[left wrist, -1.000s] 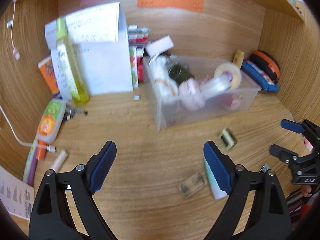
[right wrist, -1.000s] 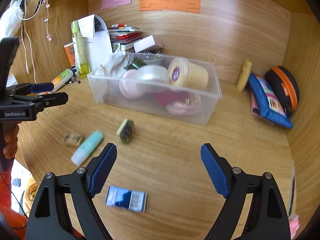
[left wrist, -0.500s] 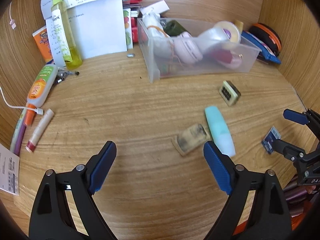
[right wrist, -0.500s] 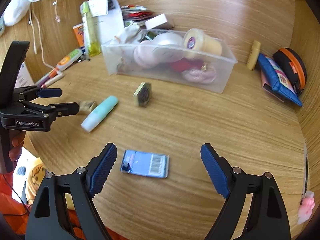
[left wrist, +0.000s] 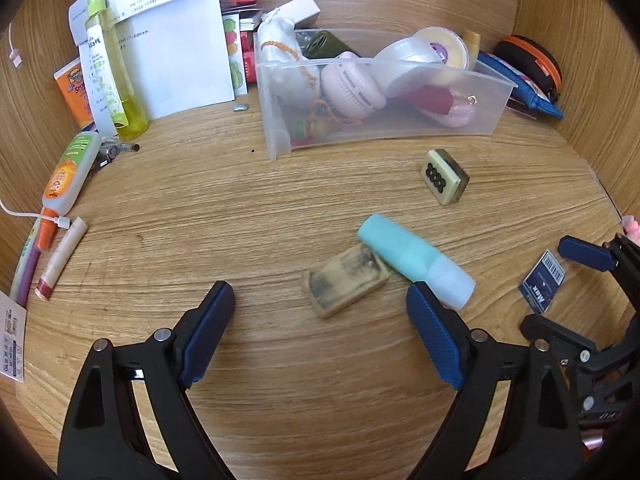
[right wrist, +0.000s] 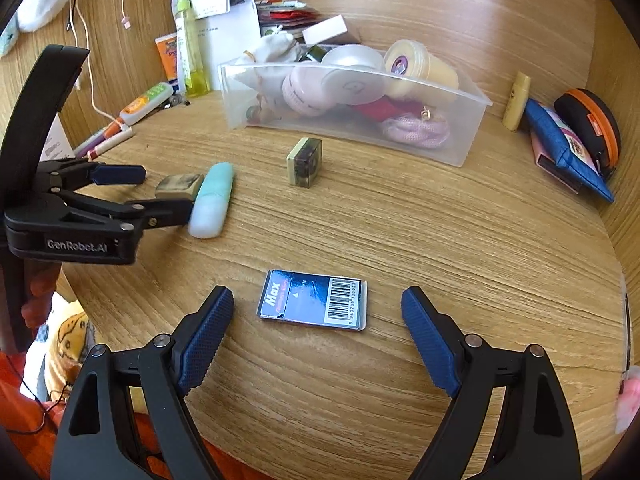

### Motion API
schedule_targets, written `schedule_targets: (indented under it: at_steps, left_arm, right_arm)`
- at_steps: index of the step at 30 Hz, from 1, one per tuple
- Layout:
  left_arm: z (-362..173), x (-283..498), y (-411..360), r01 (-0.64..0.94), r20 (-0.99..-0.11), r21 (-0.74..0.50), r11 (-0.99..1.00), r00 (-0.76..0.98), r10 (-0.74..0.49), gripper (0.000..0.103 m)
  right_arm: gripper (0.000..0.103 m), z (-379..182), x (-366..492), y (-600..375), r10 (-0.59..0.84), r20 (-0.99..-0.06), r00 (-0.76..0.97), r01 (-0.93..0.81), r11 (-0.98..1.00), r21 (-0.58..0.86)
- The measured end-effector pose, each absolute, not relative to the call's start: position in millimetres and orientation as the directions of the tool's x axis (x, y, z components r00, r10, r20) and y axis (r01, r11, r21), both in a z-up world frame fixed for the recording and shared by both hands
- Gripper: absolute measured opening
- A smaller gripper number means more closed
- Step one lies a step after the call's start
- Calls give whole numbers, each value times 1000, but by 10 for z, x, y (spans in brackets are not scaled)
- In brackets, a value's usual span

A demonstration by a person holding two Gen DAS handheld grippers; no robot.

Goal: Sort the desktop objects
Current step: 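Grasp the brown eraser block with the left tool while the right tool grasps the blue barcode card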

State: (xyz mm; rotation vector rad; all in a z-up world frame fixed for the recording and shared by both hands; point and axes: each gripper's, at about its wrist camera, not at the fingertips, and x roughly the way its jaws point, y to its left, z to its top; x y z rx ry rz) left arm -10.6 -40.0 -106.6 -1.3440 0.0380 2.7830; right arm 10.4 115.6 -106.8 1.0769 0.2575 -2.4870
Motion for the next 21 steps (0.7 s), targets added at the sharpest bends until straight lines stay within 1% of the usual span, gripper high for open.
schedule_targets:
  at_steps: [1,4,5,6,8,10,11,12,13,14,17,21]
  left_arm:
    - [-1066,-107,-392,-54,-778,0,-999,-627,34,87]
    - [-1058,-117,-386,-44,-766,1,-999,-642,27,76]
    - [-1054,-119,-392,-36,-761,2,-999,-649,22,68]
    - [-1051,-122,-397,-33,-757,3,-999,-654,20,62]
    - [-1050,-113,-392,-36,-748,5,-999,-664,20,55]
    - [-1049,-103,-383,-30,-741,7,-1000,-671,15,53]
    - [-1050,-98,-385,-26,-739,5,-1000,-674,14,50]
    - [-1048,-90,-383,-22,-737,3,-1000,-676,12,45]
    - [-1047,-84,-386,-16,-737,4,-1000,-676,8,45]
    - [-1045,-86,-397,-13,-738,-1,-1000,-675,10,44]
    - [-1034,-92,-431,-2,-743,-15,-1000,-669,12,44]
    - [-1017,-108,-502,3,-750,-52,-999,-660,37,44]
  right_arm:
    - [84,-1071,107,1158,-302,-726,-618,442,-897,-4]
    - [84,-1078,106,1165,-300,-718,-628,435,-900,-4]
    - [80,-1078,106,1169,-300,-715,-632,433,-902,-4]
    - [74,-1074,106,1171,-300,-711,-636,432,-902,-5]
    - [66,-1066,98,1173,-304,-709,-636,434,-901,-4]
    - [61,-1061,81,1177,-304,-709,-636,433,-902,-1]
    - [57,-1058,73,1181,-303,-709,-637,431,-902,-1]
    - [50,-1051,59,1186,-303,-709,-637,427,-904,3]
    - [47,-1044,44,1192,-308,-710,-633,428,-904,11]
    - [46,-1039,30,1202,-316,-712,-627,428,-903,24]
    - [46,-1025,-23,1233,-341,-713,-612,427,-902,65]
    - [46,-948,-67,1259,-347,-699,-625,425,-902,68]
